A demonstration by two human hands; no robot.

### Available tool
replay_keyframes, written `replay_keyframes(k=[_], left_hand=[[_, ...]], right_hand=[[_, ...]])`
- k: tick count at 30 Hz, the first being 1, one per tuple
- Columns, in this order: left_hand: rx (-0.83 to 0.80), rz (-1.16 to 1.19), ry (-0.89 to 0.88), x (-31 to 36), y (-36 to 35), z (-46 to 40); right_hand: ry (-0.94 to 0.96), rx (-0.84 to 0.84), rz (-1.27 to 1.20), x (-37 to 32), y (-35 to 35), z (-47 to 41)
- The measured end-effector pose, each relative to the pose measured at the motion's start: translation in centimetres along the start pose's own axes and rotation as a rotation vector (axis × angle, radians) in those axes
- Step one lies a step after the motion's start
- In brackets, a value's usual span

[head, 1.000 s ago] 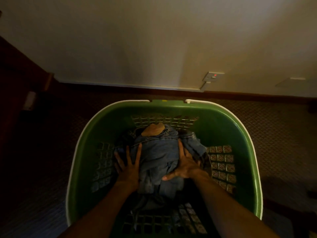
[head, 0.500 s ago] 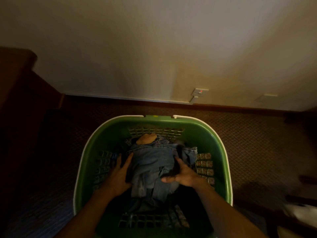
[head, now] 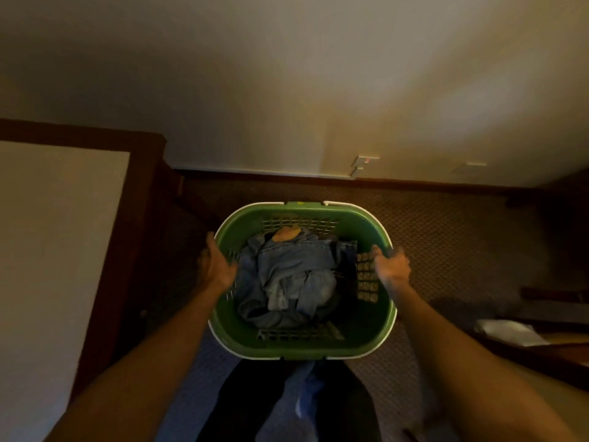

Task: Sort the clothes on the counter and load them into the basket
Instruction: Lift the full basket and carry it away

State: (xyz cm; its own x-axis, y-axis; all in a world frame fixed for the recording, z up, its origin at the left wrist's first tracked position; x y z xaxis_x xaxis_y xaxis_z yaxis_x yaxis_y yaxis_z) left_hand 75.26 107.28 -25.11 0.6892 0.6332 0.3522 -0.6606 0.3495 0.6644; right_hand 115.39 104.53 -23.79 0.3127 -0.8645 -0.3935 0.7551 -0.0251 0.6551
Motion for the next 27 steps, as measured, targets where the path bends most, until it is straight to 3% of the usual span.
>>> replay_keyframes(k=[4,10,14,17,21,24,27], left_hand=[[-0.026,0.101,0.122,0.2,1.9,-1.0],[-0.176,0.404,0.411,-4.1,-1.2,-5.5],[-0.030,0.426,0.507,-4.4,-2.9,-5.7],[-0.058,0.527,0.486,-3.8,-2.6,-6.2],[-0.257,0.705,0.268,-1.9,-2.6,-5.9],[-0.230,0.743,0.309,-6.0,-3.7,-8.4],[-0.082,0.657,0.360,-11.5,-5.2,-11.9]], right_hand=[[-0.070,0.013,0.084,-1.1,0.7,0.7],[-0.252,-0.042,-0.115,0.3,-0.1,-3.2],[-0.242,-0.227,-0.249,3.5,-1.9,-5.9],[-0.206,-0.259,-0.259,3.6,-1.9,-7.5],[-0.149,-0.317,-0.261,1.8,-1.6,-7.2],[-0.180,-0.313,-0.261,2.6,-0.8,-6.8],[-0.178,-0.275,-0.188,4.5,-0.5,-6.4]])
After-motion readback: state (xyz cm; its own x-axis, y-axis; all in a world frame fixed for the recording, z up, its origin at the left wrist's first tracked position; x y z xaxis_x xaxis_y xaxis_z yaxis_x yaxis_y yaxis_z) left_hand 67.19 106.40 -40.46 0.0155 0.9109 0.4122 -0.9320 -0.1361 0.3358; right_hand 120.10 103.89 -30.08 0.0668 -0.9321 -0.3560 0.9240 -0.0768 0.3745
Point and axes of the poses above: each hand's wrist, its own z-axis away from the middle knuckle, its own y-axis out of the back of the hand, x = y × z, the point moved 5 cm from there along -z, towards the middle knuckle, and after that the axes turned 2 degrees about -x, right-handed, at the moved point
